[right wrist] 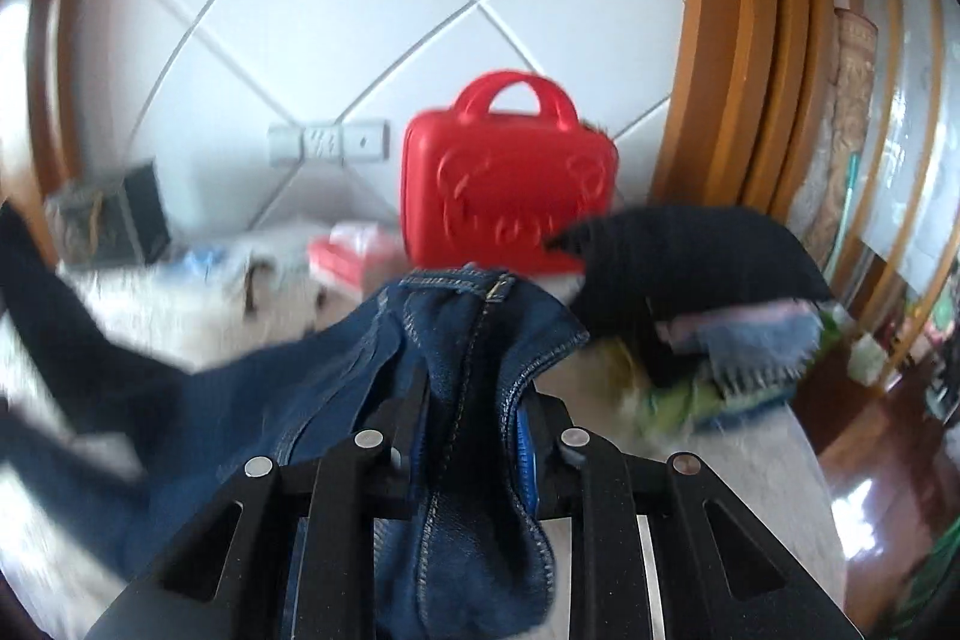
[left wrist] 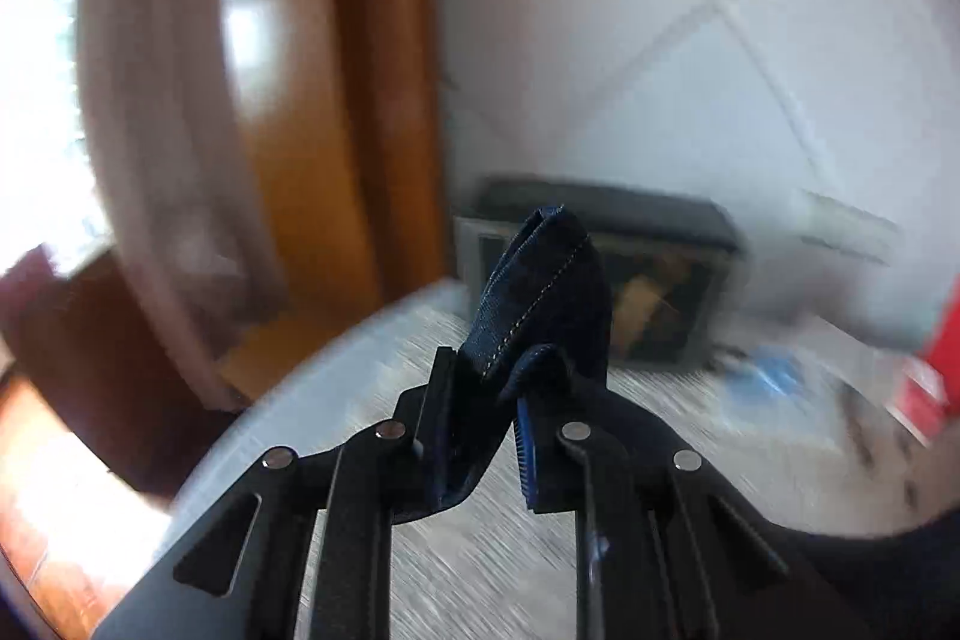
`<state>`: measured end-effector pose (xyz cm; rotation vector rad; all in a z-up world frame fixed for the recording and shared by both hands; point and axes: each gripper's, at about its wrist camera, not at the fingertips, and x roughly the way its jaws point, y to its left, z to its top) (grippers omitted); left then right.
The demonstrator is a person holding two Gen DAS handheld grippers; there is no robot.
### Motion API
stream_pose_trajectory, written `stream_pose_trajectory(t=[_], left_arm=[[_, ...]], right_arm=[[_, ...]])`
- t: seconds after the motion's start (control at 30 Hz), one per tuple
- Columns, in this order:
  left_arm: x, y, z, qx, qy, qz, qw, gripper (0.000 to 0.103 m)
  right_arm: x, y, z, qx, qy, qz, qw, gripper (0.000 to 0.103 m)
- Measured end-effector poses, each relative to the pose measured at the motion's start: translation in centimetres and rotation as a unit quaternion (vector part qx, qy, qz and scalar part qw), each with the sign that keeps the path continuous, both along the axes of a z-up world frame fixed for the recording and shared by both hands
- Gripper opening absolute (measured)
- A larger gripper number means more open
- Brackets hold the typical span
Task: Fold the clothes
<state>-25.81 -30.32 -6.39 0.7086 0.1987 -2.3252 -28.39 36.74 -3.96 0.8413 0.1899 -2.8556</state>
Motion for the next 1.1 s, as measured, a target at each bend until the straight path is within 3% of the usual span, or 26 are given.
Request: stream_pose_trajectory(t=[0.07,0.13,0.2,0.23,0.33,0.37,0.4,0.7,0.8,0.93,1.0,1.07,1.1], left_arm=[[-2.1,-2.6,-0.4,-0.006,-0.009,0.039,0.9992,0.018],[-3.8,-5.2,-2.2,0.043,-0.031,0.057,0.997,0.031],[-4.6,-6.7,-4.4,0.105,-0.062,0.053,0.9911,0.047],[-4.6,-6.9,-5.1,0.119,-0.067,0.039,0.9899,0.057],[-3.6,-5.5,-6.4,0.081,-0.11,0.01,0.9906,0.078],[-3.0,-5.0,-6.6,0.074,-0.123,0.004,0.9897,0.078],[-2.3,-4.4,-7.0,0.074,-0.132,-0.005,0.9884,0.078],[8.3,-0.2,-12.1,0.157,-0.19,-0.085,0.9655,0.078],[11.7,1.1,-13.5,0.16,-0.179,-0.096,0.966,0.078],[16.6,2.3,-13.5,0.165,-0.127,-0.113,0.9716,0.078],[18.6,2.7,-13.4,0.164,-0.109,-0.115,0.9736,0.078],[20.2,3.3,-13.2,0.165,-0.097,-0.135,0.9723,0.078],[20.9,3.5,-13.2,0.166,-0.091,-0.139,0.9719,0.078]], right_arm=[[-5.1,-1.5,0.2,-0.007,-0.004,-0.005,1.0,0.022],[-9.2,-3.3,-0.7,-0.011,-0.017,-0.005,1.0,0.025],[-12.5,-4.7,-2.3,-0.006,-0.046,-0.019,0.999,0.048],[-13.6,-5.1,-3.0,-0.012,-0.063,-0.028,0.998,0.053],[-12.9,-4.7,-3.7,-0.046,-0.079,-0.01,0.996,0.07],[-12.2,-4.0,-3.9,-0.053,-0.087,-0.005,0.995,0.087],[-11.6,-3.5,-4.2,-0.062,-0.097,-0.003,0.993,0.092],[-2.9,1.9,-9.5,-0.1,-0.195,-0.015,0.975,0.093],[0.2,2.2,-11.2,-0.107,-0.197,-0.006,0.975,0.092],[2.8,1.0,-12.3,-0.096,-0.176,0.018,0.98,0.089],[3.1,0.3,-12.8,-0.099,-0.17,0.021,0.98,0.067],[2.9,0.2,-13.9,-0.103,-0.177,0.007,0.979,0.058],[2.7,0.5,-14.3,-0.106,-0.178,-0.001,0.978,0.058]])
